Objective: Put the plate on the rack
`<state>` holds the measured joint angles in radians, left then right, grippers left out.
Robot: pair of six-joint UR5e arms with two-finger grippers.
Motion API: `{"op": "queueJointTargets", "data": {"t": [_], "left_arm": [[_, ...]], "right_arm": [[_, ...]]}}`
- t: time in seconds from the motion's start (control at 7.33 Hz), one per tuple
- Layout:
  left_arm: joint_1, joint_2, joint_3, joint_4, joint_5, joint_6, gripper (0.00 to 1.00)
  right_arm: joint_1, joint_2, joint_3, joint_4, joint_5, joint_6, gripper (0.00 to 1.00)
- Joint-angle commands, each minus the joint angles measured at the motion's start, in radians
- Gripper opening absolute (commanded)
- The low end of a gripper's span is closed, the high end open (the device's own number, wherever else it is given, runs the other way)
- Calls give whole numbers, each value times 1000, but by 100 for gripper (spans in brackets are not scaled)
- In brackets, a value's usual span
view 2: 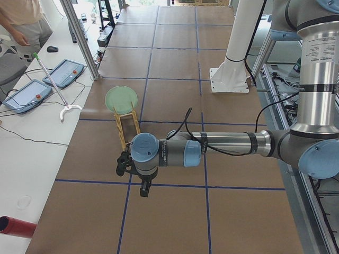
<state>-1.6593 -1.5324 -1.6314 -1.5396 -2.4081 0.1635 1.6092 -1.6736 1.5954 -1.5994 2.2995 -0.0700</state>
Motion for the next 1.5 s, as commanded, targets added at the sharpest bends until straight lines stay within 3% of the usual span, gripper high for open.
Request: {"op": "queueJointTargets", "data": {"t": [0.0,0.27,1.36], "left_arm": [[3,-29,-16,58,6,-5,100],[4,-45,-25,59,49,-38,100],[4,-46,-34,53,43,-53,100]], "right_arm": [[0,0,0,1,0,-1,100],[0,0,0,1,0,-1,100],[0,0,0,-1,0,-1,100]]}}
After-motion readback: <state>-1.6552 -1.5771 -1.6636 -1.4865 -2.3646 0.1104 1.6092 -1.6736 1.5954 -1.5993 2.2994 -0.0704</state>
